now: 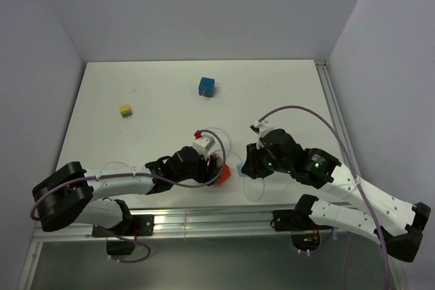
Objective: Insert the plug
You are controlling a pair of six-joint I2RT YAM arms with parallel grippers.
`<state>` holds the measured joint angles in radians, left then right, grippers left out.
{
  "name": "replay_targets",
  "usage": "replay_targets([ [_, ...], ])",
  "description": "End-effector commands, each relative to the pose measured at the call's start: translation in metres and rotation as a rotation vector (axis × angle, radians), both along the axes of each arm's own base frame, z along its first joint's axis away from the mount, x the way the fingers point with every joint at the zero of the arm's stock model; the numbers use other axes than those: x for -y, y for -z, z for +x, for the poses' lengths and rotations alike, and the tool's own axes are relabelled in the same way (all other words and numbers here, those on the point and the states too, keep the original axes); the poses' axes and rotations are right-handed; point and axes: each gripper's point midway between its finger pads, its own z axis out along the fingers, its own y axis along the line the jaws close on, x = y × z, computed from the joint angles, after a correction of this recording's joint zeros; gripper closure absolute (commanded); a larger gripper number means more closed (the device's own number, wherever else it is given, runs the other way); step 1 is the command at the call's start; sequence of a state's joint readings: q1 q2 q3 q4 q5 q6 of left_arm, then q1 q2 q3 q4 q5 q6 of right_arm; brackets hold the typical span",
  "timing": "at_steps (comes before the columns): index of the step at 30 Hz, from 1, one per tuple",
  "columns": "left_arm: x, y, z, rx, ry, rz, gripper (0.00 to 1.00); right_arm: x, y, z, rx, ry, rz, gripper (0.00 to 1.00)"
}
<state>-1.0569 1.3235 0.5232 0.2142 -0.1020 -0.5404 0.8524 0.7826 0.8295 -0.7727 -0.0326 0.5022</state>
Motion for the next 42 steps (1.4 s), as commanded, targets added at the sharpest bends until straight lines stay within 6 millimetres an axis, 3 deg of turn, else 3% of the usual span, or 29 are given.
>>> replay_targets([
  [1, 0.012, -0.025, -0.022, -0.100, 0.131, -0.159, 1.00, -0.016, -0.021, 0.000, 0.087, -0.084, -0.025, 1.00],
  [9, 0.004, -0.031, -0.026, -0.314, 0.158, -0.286, 1.00, -0.039, -0.009, -0.009, 0.099, -0.188, -0.108, 1.00],
  [15, 0.010, -0.024, -0.033, -0.447, 0.169, -0.391, 1.00, -0.051, 0.007, -0.002, 0.095, -0.136, -0.160, 1.00],
  [25, 0.010, -0.015, -0.031, -0.462, 0.148, -0.401, 1.00, -0.067, 0.036, -0.009, 0.043, -0.155, -0.210, 1.00],
  [42, 0.002, -0.010, -0.026, -0.470, 0.119, -0.398, 1.00, -0.067, 0.059, -0.017, 0.032, -0.152, -0.274, 1.00],
])
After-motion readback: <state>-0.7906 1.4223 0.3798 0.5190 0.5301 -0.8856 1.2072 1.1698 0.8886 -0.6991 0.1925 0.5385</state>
